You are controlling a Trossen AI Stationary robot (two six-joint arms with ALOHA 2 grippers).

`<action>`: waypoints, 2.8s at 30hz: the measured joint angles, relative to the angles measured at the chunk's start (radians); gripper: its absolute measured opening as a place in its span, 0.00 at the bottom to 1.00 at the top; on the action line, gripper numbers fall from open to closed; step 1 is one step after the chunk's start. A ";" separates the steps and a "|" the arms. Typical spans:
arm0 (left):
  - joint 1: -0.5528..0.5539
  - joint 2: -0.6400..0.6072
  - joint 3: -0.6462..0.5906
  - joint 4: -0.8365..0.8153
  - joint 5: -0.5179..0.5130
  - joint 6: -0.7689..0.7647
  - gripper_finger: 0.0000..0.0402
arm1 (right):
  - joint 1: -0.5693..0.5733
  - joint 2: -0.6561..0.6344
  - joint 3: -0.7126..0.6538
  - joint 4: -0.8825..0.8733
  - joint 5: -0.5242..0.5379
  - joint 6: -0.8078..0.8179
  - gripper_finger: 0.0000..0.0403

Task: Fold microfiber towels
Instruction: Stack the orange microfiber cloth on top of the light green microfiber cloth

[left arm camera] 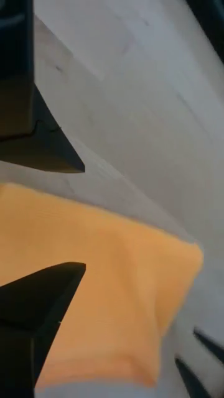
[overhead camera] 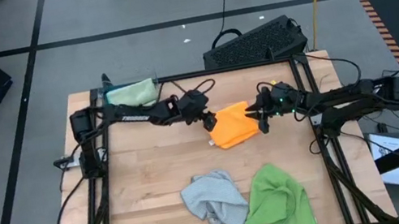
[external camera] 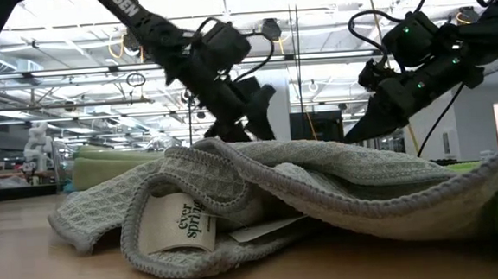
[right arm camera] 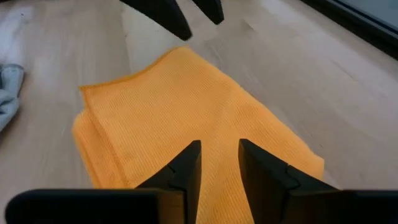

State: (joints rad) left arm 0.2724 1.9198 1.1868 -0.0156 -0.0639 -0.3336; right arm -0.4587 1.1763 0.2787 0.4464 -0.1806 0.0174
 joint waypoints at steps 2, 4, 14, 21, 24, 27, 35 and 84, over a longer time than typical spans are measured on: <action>0.003 0.004 0.061 -0.070 0.024 0.011 0.62 | 0.000 0.000 0.000 -0.012 0.001 -0.004 0.25; 0.006 0.021 0.126 -0.137 0.036 0.012 0.62 | -0.001 0.000 0.000 -0.017 0.008 -0.012 0.25; 0.030 0.169 0.278 -0.316 0.118 -0.007 0.62 | -0.023 -0.010 0.001 -0.047 0.050 -0.056 0.25; 0.041 0.216 0.321 -0.305 0.117 0.020 0.62 | -0.024 -0.011 0.000 -0.066 0.046 -0.082 0.25; 0.043 0.224 0.325 -0.316 0.131 0.030 0.62 | -0.024 -0.011 0.000 -0.069 0.046 -0.082 0.25; 0.034 0.220 0.326 -0.333 0.127 0.067 0.62 | -0.024 -0.011 0.000 -0.063 0.045 -0.080 0.25; 0.023 0.223 0.323 -0.400 0.171 0.120 0.53 | -0.024 -0.011 0.000 -0.007 -0.007 -0.071 0.25; -0.015 0.257 0.331 -0.377 0.250 0.146 0.54 | -0.149 0.380 0.410 -0.375 -0.292 -0.247 0.41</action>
State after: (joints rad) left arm 0.2573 2.1763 1.5173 -0.3924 0.1857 -0.1873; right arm -0.6079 1.5566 0.6891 0.0716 -0.4722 -0.2291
